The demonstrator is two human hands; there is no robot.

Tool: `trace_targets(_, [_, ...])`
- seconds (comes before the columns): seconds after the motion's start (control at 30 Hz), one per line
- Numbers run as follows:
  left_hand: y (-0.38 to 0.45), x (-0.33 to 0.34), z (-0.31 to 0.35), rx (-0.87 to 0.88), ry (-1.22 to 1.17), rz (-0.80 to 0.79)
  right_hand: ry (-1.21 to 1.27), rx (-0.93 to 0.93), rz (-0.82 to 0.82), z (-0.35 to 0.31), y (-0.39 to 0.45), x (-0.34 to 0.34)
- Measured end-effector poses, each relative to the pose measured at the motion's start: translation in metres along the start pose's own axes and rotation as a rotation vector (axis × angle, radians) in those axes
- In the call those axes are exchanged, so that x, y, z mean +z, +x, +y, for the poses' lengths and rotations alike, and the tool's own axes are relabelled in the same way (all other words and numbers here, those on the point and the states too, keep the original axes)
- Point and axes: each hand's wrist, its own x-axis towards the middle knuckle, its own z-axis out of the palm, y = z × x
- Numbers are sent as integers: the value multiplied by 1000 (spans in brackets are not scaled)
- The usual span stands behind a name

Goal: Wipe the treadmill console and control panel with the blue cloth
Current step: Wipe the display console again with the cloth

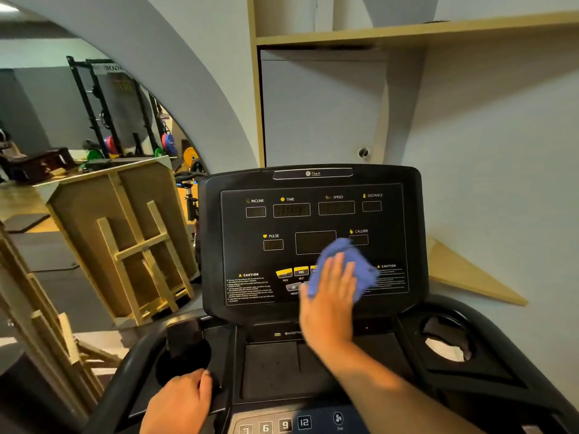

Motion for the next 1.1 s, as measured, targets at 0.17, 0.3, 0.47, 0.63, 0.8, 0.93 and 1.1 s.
trace_targets(0.17, [-1,0,-1,0,-10,7,-155,-586,-129,-37,-24,20])
trace_targets(0.3, [0,0,-1,22,-7,12,-234,-524,-77,32,-8,9])
trace_targets(0.47, [-2,6,-5,65,-30,47,-80,54,-68,46,-19,-4])
trace_targets(0.63, [-9,4,-6,98,-45,73,-59,-279,-119,-52,-31,13])
trace_targets(0.8, [-10,5,-8,92,-44,99,-151,-1003,-341,-84,-33,29])
trace_targets(0.93, [-8,5,-12,98,-44,113,-186,-1015,-355,-43,-18,23])
trace_targets(1.1, [-12,4,-9,120,-31,105,-222,-808,-300,35,-15,-6])
